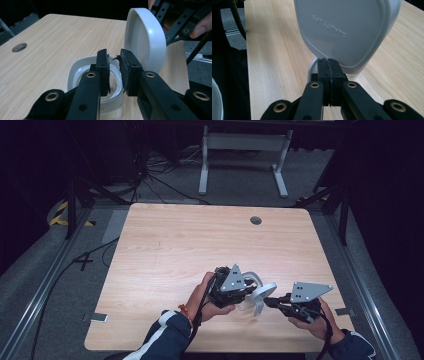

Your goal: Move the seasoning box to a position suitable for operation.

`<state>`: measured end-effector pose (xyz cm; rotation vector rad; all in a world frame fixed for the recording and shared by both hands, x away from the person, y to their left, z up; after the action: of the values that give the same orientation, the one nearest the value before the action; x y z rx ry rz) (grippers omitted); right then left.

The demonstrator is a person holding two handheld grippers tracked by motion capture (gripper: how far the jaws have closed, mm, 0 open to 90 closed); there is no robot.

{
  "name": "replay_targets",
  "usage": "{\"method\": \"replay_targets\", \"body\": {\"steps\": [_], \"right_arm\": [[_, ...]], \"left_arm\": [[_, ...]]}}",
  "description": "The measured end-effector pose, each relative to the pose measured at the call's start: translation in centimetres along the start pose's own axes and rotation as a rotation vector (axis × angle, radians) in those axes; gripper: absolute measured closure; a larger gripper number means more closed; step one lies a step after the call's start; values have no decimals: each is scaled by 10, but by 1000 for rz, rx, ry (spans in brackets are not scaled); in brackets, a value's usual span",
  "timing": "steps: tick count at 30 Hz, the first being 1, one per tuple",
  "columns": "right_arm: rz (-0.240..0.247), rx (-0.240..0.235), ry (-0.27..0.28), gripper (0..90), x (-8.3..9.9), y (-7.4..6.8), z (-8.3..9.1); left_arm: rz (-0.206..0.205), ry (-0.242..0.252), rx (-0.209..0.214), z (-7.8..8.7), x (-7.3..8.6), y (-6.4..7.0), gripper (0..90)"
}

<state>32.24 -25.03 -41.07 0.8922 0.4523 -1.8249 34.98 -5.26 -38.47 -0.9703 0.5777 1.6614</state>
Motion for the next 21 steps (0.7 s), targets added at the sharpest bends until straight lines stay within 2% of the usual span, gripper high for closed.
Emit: {"method": "replay_targets", "body": {"steps": [1, 7, 10, 12, 13, 21], "right_arm": [[2, 1, -1, 897, 0, 0, 0], [3, 6, -10, 897, 1, 1, 0], [8, 10, -15, 897, 1, 2, 1], [14, 7, -14, 897, 1, 2, 2], [14, 7, -16, 897, 1, 3, 3], [21, 6, -32, 897, 2, 5, 3]], "left_arm": [[-7, -3, -11, 0, 0, -1, 765], [19, -6, -30, 5, 7, -10, 762], [21, -13, -54, 9, 12, -15, 751], [28, -22, -70, 13, 17, -19, 735], [45, -20, -73, 15, 21, -22, 731], [73, -69, -137, 36, 52, -42, 699]]}}
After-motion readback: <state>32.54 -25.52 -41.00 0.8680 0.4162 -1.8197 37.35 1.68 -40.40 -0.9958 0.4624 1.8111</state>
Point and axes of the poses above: each handheld gripper's, and its own axes: z roughly backward along the jaws, x roughly out of its underside, y roughly to its right, the point moved 4 cm from there along -z, roughly forward along the jaws, and after that the axes turned 5 degrees about -y, right-handed, at the moved point
